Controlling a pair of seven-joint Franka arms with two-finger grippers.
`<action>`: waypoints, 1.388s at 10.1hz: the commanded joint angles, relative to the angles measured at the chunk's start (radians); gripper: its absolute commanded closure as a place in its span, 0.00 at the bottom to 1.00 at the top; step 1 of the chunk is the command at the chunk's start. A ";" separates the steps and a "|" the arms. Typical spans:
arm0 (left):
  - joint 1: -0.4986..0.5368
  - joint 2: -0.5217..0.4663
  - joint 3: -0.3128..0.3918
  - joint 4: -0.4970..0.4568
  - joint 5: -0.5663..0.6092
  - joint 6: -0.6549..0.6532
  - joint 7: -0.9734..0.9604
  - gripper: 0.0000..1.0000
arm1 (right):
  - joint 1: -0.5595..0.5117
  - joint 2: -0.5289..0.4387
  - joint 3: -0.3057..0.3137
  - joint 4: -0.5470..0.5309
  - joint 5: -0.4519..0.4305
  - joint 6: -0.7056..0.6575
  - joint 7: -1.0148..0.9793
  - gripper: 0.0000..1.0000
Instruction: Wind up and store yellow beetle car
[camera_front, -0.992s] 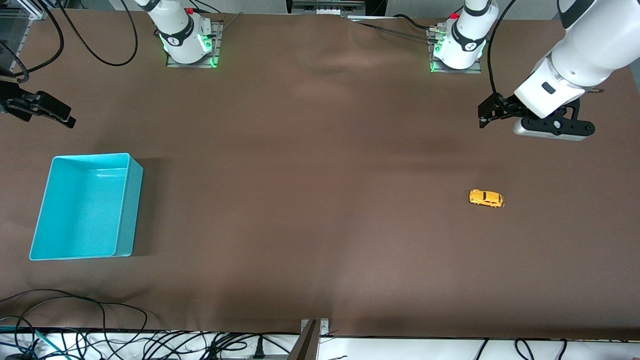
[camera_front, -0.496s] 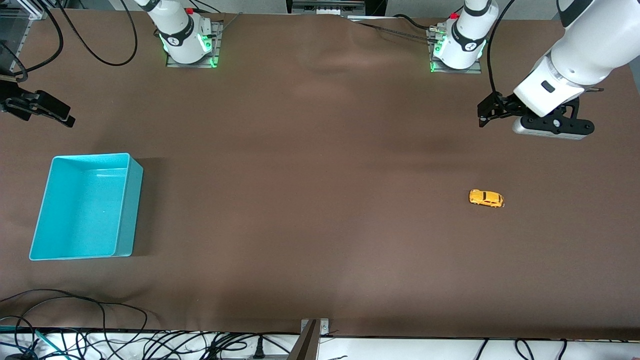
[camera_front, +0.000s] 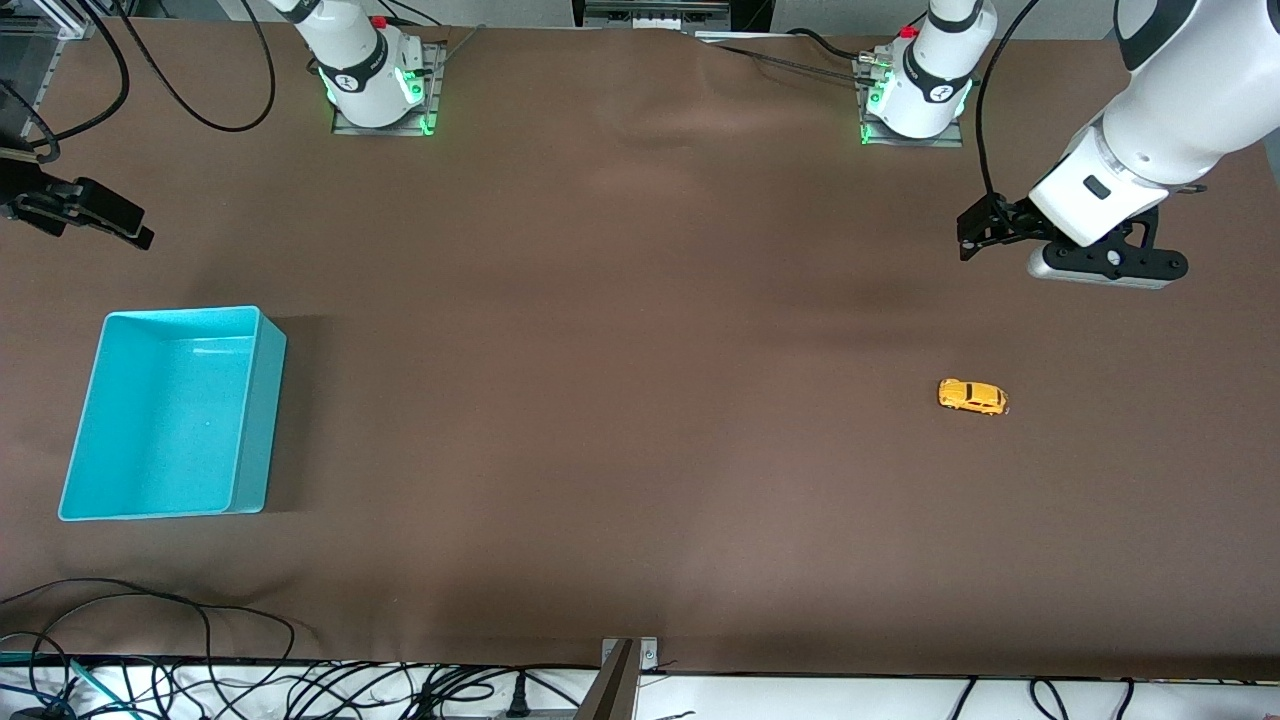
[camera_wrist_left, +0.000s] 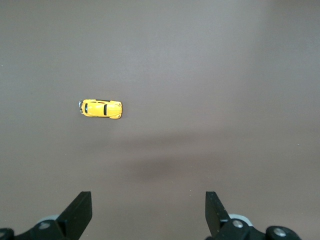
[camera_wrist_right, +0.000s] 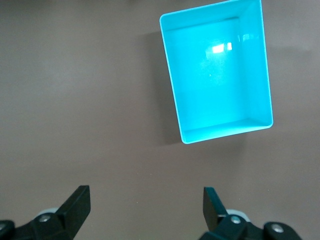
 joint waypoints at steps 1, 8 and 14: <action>0.002 -0.007 0.003 -0.008 0.002 0.012 0.020 0.00 | -0.003 -0.009 -0.001 -0.004 0.017 -0.011 -0.004 0.00; 0.002 -0.005 0.001 -0.008 0.002 0.013 0.014 0.00 | -0.003 -0.015 -0.001 -0.002 0.039 -0.016 -0.006 0.00; 0.000 -0.005 0.001 -0.008 0.002 0.013 0.012 0.00 | -0.004 -0.016 -0.007 0.001 0.051 -0.016 -0.027 0.00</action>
